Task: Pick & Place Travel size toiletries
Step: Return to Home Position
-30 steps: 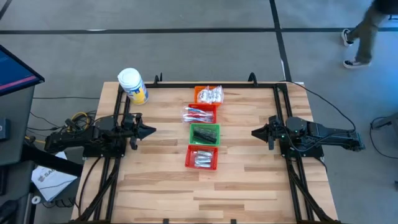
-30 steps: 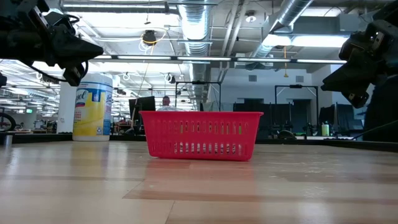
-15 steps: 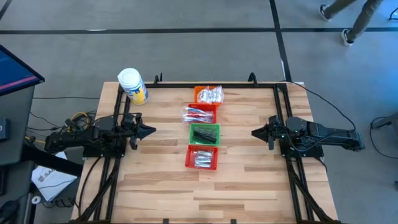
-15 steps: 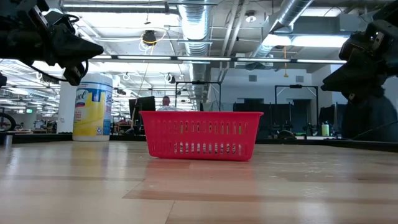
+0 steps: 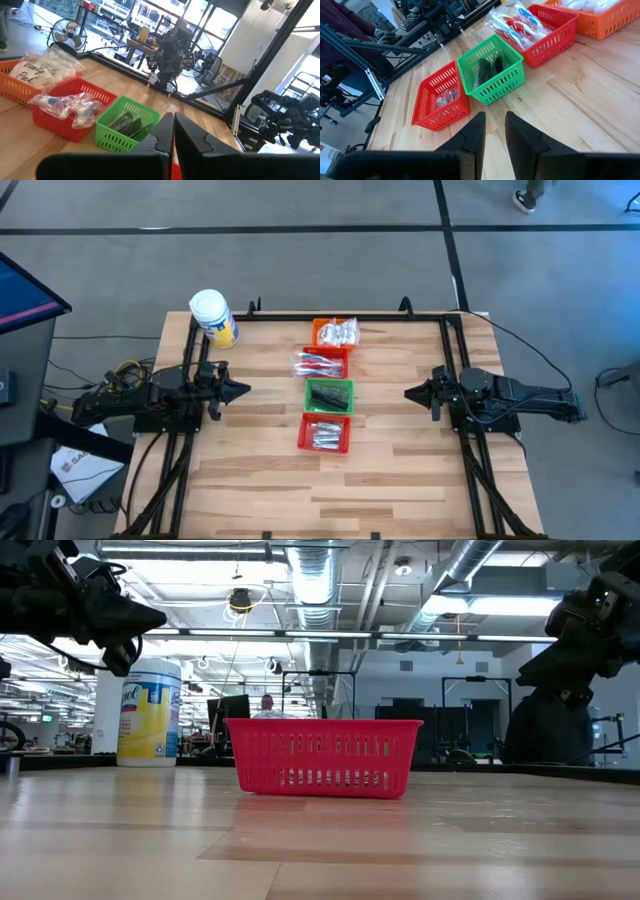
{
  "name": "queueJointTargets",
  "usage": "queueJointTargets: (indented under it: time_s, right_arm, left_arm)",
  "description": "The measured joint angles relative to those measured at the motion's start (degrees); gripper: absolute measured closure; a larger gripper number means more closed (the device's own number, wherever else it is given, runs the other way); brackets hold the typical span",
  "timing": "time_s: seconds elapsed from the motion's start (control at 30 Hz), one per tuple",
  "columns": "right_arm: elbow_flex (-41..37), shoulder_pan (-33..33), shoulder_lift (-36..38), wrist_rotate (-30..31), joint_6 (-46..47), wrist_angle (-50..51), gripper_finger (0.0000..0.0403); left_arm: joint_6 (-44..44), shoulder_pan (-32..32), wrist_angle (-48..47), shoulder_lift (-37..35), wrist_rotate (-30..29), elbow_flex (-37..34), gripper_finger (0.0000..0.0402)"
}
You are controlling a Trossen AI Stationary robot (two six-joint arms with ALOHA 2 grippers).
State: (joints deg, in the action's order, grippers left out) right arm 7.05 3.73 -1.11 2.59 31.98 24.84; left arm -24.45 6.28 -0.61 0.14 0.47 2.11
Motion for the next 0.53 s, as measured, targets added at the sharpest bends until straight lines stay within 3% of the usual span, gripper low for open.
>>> queueJointTargets:
  time_s: [0.53]
  right_arm:
    - [0.00, 0.02, -0.01, 0.02, 0.00, 0.00, 0.0336]
  left_arm:
    - [0.00, 0.00, 0.75, 0.00, 0.00, 0.00, 0.0395]
